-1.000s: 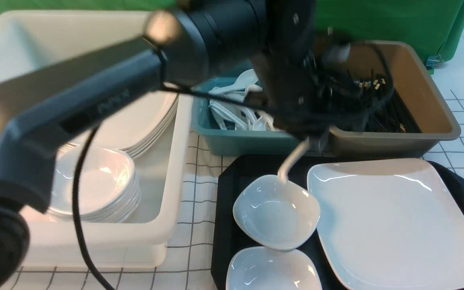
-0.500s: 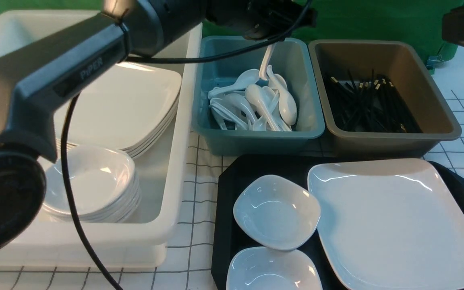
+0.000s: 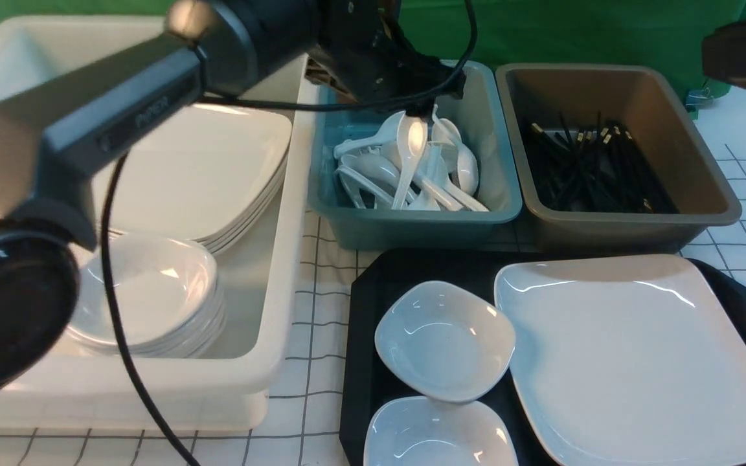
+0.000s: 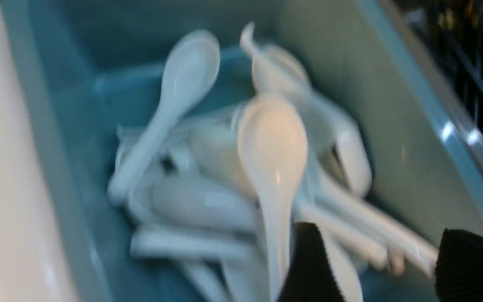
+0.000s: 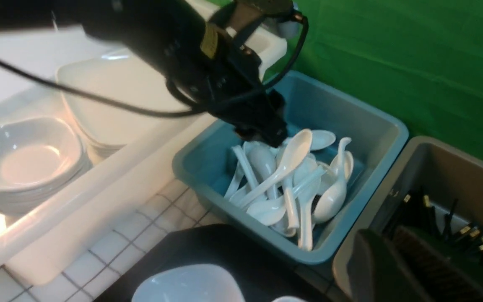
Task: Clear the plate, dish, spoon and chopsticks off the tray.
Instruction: Use the left arm to put the soup spoon into the small storage box in the middle, then use the left arm to grab a small plate from the dinner plate
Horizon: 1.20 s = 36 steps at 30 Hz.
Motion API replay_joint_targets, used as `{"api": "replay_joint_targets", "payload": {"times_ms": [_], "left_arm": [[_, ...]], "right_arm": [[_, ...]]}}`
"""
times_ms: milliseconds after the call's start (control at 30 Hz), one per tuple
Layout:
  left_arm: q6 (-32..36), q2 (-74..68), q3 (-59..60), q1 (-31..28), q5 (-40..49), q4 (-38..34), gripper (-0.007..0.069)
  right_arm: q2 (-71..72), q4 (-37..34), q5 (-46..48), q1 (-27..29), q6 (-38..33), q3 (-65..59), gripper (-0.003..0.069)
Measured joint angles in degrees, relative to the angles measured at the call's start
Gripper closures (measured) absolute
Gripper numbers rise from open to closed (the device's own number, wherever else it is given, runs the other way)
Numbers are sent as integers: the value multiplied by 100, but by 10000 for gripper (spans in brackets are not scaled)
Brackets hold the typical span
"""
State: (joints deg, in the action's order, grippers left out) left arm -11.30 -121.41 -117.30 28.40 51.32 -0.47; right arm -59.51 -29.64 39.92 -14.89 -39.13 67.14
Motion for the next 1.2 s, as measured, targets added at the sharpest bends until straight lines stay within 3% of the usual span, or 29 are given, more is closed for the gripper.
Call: {"api": "replay_joint_targets", "payload": {"times_ms": [133,200,567,767,933,1067,1200], "left_arm": [[968,370,0,41,1482,-676,542],[1267,546,124,143,1705,-790,599],[1840,1708,2822,1348,1864,-893,629],[2246,1623,3705,1431,1263,-824,573],[2426,1455,3924,1431,864,-676,440],[2835,1340,3990,1431,349,-791,237],[2934,1266,3991,1431,296,-879,155]], "right_arm": [[0,5,225,0,11,0,576],[0,5,298,0,11,0,576],[5,480,1382,0,305,0,576],[5,504,1745,0,307,0,576],[5,504,1808,0,307,0,576],[5,505,1893,0,311,0,572],[5,510,2043,0,311,0,568]]}}
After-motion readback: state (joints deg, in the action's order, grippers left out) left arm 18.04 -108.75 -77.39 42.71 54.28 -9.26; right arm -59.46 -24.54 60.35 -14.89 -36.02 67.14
